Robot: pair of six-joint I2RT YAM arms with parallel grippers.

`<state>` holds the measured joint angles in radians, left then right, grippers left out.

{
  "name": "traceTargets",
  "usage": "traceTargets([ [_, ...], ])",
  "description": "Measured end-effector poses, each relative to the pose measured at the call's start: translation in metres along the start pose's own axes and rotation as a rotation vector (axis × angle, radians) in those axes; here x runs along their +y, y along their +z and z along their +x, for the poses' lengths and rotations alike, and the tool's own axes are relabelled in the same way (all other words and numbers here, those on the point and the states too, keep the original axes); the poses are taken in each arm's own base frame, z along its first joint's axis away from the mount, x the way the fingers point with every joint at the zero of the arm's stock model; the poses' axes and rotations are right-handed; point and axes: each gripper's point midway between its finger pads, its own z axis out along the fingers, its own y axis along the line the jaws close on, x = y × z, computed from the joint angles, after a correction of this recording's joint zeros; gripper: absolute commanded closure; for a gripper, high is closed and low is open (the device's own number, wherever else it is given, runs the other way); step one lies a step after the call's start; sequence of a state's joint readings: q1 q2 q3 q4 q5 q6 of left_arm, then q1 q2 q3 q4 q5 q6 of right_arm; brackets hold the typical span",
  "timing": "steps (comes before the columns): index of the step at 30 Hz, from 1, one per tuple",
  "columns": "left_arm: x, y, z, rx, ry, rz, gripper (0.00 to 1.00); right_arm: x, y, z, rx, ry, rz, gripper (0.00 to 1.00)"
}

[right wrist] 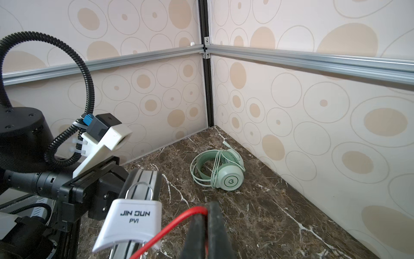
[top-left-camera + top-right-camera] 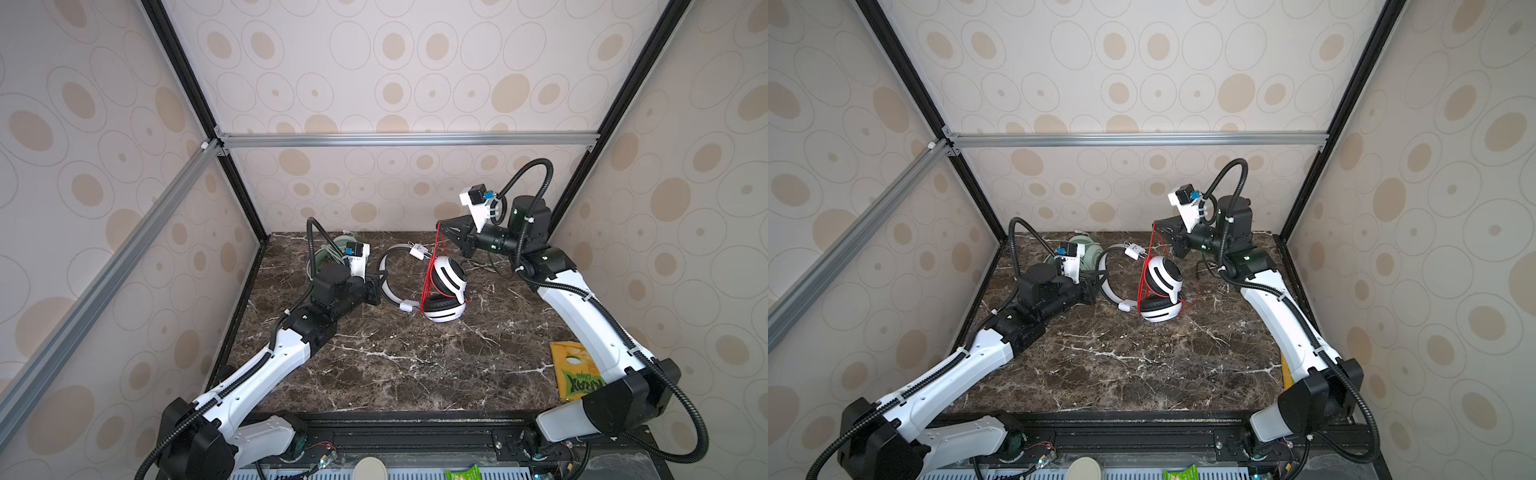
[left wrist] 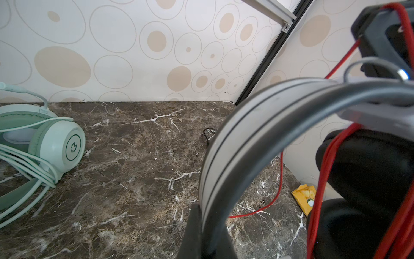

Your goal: Wrap the headphones

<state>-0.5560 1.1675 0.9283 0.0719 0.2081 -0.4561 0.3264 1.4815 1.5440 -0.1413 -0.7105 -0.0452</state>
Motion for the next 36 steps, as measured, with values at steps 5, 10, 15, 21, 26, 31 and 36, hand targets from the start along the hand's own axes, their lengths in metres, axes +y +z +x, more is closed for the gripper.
traceTargets([
  [5, 0.001, 0.000, 0.000, 0.000, -0.001, -0.005, 1.00, -0.009, 0.023, 0.020, 0.049, 0.081, -0.060, 1.00],
  [10, 0.009, 0.001, 0.007, 0.023, -0.004, -0.041, 1.00, -0.018, 0.044, 0.061, 0.114, 0.190, -0.110, 1.00],
  [15, 0.015, 0.002, 0.020, 0.072, -0.006, -0.067, 1.00, -0.018, 0.049, 0.095, 0.154, 0.254, -0.123, 0.96],
  [21, 0.016, 0.001, 0.026, 0.092, -0.004, -0.065, 1.00, -0.021, 0.051, 0.124, 0.173, 0.286, -0.106, 0.81],
  [26, -0.004, -0.010, 0.009, 0.036, 0.007, 0.013, 1.00, -0.027, 0.050, 0.159, 0.210, 0.328, -0.064, 0.74],
  [31, 0.000, -0.019, -0.006, -0.018, -0.002, -0.019, 1.00, -0.025, 0.046, 0.186, 0.241, 0.359, -0.053, 0.74],
  [36, 0.019, -0.023, -0.014, -0.055, -0.036, -0.104, 1.00, -0.014, 0.034, 0.206, 0.257, 0.386, -0.051, 0.73],
])
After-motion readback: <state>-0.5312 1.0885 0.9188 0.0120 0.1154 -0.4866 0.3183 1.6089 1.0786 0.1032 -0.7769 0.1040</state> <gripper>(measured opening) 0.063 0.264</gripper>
